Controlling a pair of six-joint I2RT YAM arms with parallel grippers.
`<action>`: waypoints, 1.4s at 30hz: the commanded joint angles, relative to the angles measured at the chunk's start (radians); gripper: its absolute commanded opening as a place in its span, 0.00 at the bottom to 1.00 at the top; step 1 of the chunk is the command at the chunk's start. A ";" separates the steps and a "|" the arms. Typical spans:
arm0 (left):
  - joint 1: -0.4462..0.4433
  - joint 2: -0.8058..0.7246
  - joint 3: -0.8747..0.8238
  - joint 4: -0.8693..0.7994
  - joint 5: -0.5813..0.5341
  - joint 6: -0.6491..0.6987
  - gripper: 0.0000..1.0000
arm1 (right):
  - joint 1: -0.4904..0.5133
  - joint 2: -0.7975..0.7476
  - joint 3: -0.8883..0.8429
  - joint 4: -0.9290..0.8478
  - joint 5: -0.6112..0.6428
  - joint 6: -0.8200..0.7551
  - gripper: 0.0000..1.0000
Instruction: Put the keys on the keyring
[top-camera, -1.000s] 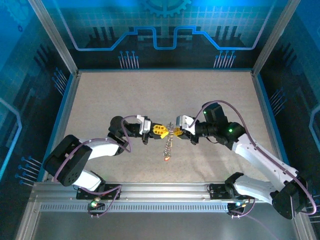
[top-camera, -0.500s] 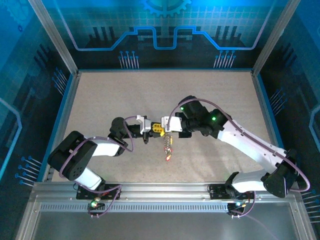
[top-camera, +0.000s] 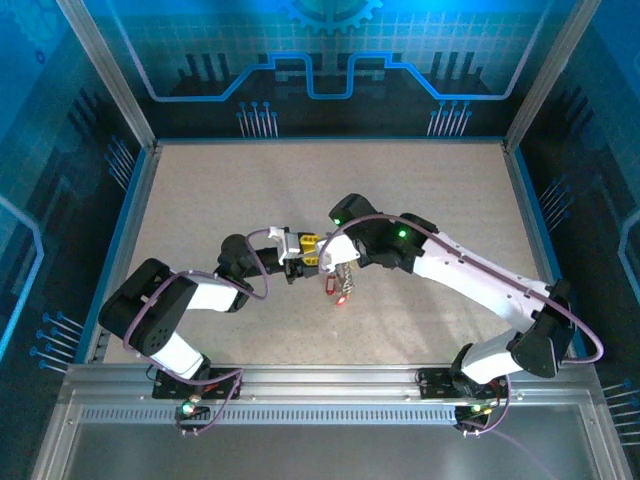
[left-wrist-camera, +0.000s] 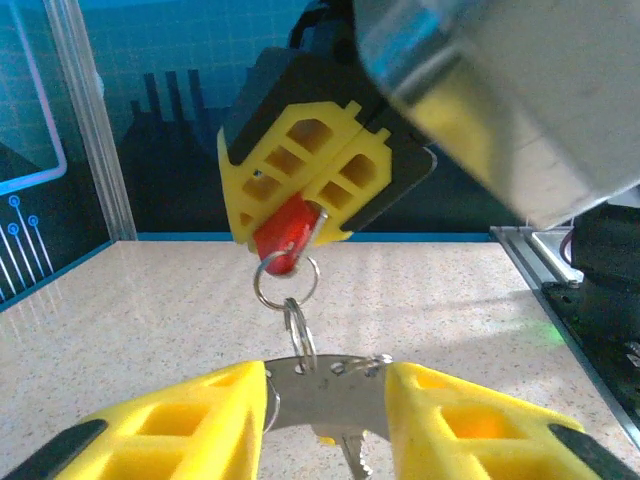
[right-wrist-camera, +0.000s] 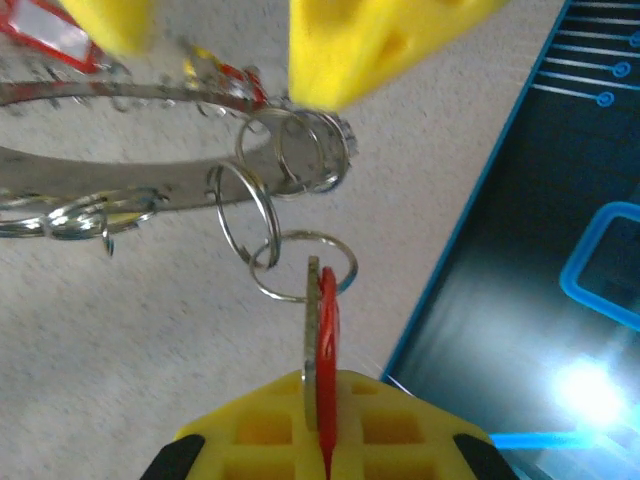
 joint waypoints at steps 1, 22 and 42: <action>0.024 -0.012 -0.021 0.018 -0.020 -0.008 0.40 | 0.012 0.022 0.065 0.046 0.179 -0.124 0.00; 0.223 -0.060 -0.201 0.017 -0.532 -0.302 0.99 | -0.068 0.093 0.150 0.085 0.406 -0.456 0.00; 0.353 -0.334 -0.273 -0.153 -0.775 -0.247 0.99 | 0.200 0.332 0.520 -0.383 0.207 0.085 0.00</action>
